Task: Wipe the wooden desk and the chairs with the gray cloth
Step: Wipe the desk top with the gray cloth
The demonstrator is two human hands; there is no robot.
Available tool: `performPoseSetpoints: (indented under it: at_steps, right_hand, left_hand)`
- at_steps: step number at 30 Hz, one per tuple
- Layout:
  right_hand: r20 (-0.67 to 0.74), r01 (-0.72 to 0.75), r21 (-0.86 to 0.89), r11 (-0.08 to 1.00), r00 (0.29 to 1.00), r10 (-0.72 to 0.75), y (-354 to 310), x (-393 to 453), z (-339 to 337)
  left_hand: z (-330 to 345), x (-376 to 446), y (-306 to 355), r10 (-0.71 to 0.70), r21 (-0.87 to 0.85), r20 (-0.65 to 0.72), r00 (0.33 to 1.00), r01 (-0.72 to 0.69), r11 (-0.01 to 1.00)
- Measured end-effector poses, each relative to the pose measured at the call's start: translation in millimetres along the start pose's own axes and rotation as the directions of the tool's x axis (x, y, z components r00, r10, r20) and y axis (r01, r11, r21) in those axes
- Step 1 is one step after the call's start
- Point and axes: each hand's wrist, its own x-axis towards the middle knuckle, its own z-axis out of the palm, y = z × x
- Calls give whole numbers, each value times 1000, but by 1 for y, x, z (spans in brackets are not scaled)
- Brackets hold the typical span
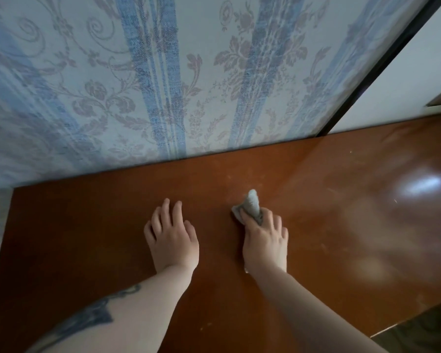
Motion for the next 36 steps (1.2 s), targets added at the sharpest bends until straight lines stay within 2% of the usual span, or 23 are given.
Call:
performPoseSetpoints:
  at_steps: [1,3,4,6,8,11,13,15,17,19,21,22,24,26,28,30,33,36]
  right_hand:
    - [-7,116,35,993,993,-116,-10,-6,0]
    - [30,361,75,930,931,-364,-30,-25,11]
    - [51,410,99,907,908,-416,-35,-30,15]
    - [60,388,129,912,915,-398,-32,-21,18]
    - [47,313,57,948,948,-316,-18,0,19]
    - [19,47,-9,999,999,-47,2,26,10]
    - [29,-47,-12,999,998,47,0,31,9]
    - [15,-10,40,999,1000,10,-20,22,6]
    - [6,163,104,981,986,-164,-46,-1,16]
    - [34,321,83,943,945,-325,-56,-17,26]
    - [37,352,56,934,934,-354,-43,-5,28]
    - [38,312,32,950,949,-313,-34,6,26]
    - [31,119,-36,992,993,-118,-15,25,19]
    - [58,-86,-42,995,994,88,0,38,14]
    - [22,-169,17,985,985,169,-5,37,8]
    - [-23,-47,96,994,999,49,-26,18,5]
    - [74,255,133,958,961,-267,-60,-20,20]
    - [108,347,114,931,927,-358,-50,-11,32]
  left_hand:
    - [2,0,0,5,6,-22,1000,-4,1000]
    - [6,2,0,-7,8,-46,999,8,1000]
    - [7,2,0,-13,11,-52,999,13,1000]
    - [8,1,0,3,23,-68,998,-1,1000]
    - [8,1,0,11,34,-71,997,-9,999]
    - [5,0,1,2,51,-46,999,0,999]
    - [5,1,2,2,57,-35,999,0,998]
    - [7,2,1,-1,49,-41,999,3,999]
    - [10,2,-2,0,31,-76,997,2,1000]
    - [9,2,-2,5,25,-89,996,-2,1000]
    - [8,1,-1,10,31,-86,996,-8,999]
    - [7,1,-1,11,33,-88,996,-9,999]
    - [7,1,-1,10,28,-85,996,-8,1000]
    - [7,0,-1,4,28,-78,997,-2,1000]
    - [7,0,0,4,35,-72,997,-2,999]
    - [9,0,-1,3,34,-84,996,0,999]
    - [10,2,-3,21,21,-104,994,-19,1000]
    - [9,2,-3,10,18,-87,996,-9,1000]
